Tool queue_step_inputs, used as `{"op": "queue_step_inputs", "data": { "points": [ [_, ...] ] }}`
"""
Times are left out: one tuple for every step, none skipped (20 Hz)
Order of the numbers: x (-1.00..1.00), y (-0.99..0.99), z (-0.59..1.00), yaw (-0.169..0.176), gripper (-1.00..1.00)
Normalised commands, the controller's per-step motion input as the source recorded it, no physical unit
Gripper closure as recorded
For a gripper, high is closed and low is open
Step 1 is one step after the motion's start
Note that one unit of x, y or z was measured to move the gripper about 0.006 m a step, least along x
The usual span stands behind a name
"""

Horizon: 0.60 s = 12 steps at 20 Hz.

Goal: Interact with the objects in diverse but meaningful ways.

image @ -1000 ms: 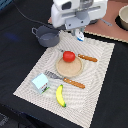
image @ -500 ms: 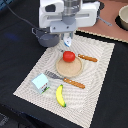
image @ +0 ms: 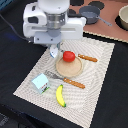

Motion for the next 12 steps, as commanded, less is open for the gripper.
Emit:
{"op": "queue_step_inputs", "data": {
  "points": [
    [-0.48,-0.56,-0.2,-0.061,1.0],
    [-0.4,-0.47,-0.26,-0.047,1.0],
    [-0.35,-0.37,-0.33,-0.03,1.0],
    [-0.33,-0.33,-0.36,-0.023,1.0],
    [-0.35,-0.34,-0.4,-0.021,1.0],
    [-0.34,-0.28,-0.44,-0.01,1.0],
    [-0.34,-0.23,-0.47,0.0,1.0],
    [-0.4,-0.18,-0.48,0.0,1.0],
    [-0.43,-0.15,-0.48,0.0,1.0],
    [-0.44,-0.09,-0.45,0.0,1.0],
    [-0.5,-0.06,-0.43,0.0,1.0],
    [-0.58,-0.03,-0.36,-0.003,1.0]
  ]
}}
